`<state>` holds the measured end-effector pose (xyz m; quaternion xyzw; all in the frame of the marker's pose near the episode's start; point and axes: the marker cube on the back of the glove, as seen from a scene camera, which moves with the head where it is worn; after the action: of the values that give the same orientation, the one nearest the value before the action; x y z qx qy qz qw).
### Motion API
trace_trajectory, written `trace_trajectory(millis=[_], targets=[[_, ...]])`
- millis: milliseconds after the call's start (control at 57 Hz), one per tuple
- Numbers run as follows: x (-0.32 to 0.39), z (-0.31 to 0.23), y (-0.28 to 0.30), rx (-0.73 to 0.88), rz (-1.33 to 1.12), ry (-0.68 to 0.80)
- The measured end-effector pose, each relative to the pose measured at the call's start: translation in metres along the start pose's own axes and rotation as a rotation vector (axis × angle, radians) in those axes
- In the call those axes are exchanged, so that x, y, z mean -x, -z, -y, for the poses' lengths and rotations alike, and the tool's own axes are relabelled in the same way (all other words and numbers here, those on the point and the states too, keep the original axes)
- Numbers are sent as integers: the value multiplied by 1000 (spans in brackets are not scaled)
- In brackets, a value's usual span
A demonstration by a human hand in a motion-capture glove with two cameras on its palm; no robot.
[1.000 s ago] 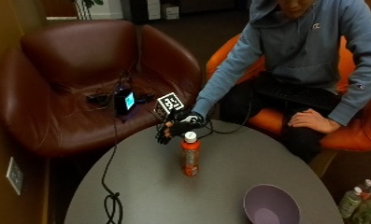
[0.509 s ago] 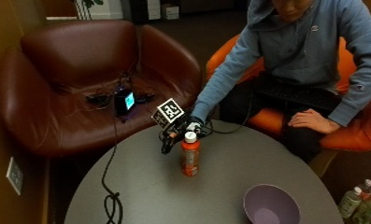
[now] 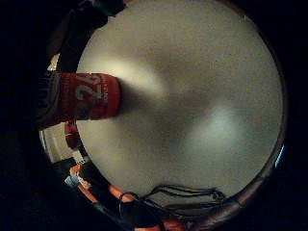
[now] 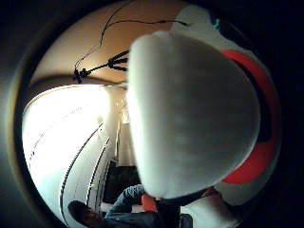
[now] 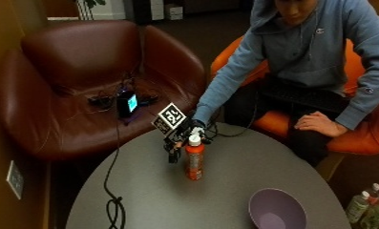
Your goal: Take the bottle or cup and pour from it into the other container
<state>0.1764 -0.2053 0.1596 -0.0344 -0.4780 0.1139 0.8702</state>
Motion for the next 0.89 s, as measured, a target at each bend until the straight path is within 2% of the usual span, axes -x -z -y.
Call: trace_trajectory(millis=[596, 894], targets=[[21, 18, -25, 62, 87, 92], [17, 14, -41, 70, 161, 85]])
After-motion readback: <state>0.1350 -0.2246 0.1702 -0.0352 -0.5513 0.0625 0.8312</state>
